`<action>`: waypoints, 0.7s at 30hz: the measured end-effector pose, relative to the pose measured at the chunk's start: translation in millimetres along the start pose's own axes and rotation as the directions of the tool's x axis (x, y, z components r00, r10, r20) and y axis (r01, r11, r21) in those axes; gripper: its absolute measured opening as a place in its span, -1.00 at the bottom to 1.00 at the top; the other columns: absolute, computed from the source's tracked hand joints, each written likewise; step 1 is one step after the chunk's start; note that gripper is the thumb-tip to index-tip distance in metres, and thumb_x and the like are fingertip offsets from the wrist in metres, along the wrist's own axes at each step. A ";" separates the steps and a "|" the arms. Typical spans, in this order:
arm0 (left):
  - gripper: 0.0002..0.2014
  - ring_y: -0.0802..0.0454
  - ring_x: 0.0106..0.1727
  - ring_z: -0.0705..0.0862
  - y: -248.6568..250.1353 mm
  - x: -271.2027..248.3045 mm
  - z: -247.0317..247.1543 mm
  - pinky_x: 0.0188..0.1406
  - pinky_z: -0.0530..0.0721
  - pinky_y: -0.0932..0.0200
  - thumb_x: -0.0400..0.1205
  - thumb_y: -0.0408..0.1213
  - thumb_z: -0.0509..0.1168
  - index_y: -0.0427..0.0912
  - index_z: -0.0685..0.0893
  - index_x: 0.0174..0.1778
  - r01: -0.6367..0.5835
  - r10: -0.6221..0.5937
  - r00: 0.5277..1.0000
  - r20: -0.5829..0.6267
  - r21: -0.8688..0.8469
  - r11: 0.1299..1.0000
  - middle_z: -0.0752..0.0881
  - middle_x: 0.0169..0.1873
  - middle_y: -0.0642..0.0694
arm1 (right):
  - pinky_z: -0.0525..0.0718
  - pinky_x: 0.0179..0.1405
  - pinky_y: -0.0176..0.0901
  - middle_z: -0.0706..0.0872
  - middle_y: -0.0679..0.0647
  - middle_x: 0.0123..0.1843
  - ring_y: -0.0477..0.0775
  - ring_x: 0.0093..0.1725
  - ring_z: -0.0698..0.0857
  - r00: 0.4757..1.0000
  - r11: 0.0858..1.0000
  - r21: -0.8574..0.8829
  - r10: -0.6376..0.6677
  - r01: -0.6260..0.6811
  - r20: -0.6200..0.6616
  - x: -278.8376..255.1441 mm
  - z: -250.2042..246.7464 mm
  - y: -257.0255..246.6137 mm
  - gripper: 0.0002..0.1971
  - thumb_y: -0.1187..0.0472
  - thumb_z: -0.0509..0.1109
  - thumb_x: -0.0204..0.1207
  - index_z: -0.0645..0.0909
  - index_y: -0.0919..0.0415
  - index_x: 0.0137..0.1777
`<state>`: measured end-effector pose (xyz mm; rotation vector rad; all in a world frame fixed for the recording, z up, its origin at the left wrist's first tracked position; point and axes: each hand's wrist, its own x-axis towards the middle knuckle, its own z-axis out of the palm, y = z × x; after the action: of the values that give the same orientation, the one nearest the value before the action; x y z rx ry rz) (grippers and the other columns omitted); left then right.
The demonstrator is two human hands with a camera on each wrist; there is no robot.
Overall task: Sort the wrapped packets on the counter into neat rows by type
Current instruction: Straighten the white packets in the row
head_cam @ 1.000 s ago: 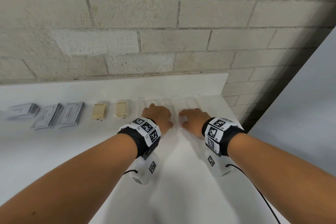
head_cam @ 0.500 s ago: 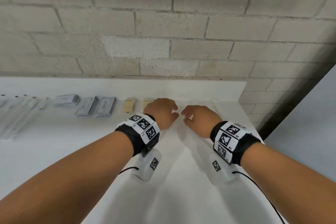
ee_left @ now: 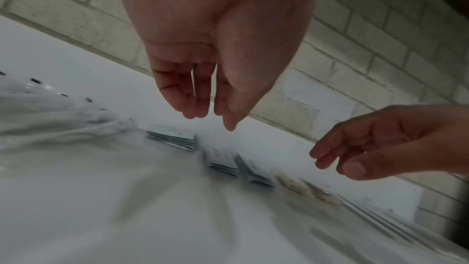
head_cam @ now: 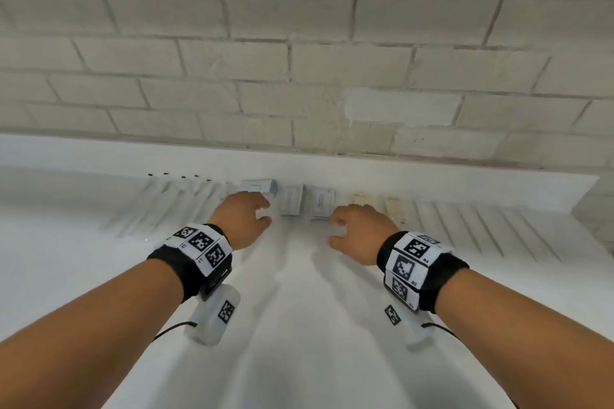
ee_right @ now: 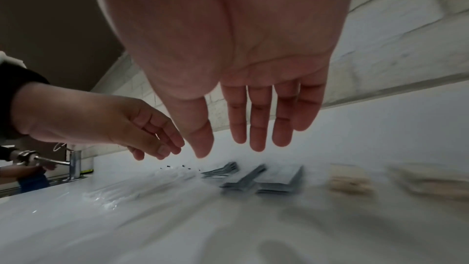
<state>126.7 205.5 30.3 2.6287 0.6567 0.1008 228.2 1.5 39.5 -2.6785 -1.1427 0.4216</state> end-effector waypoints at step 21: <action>-0.51 -0.17 0.20 0.67 -101.2 144.5 4.9 0.06 0.65 0.09 0.58 -0.31 0.35 -0.21 0.41 0.43 -0.015 0.018 0.988 0.155 -0.017 1.000 0.65 0.23 -0.23 | 0.47 0.29 0.00 0.64 0.03 0.29 0.16 0.31 0.56 0.981 0.954 -0.231 0.179 -0.190 -0.070 200.6 35.2 -116.0 -0.66 0.04 0.33 0.54 0.51 -0.06 0.32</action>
<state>211.7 351.2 -21.5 2.5949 0.5786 -0.0923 271.1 229.1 3.8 -2.9996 -0.9885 0.2603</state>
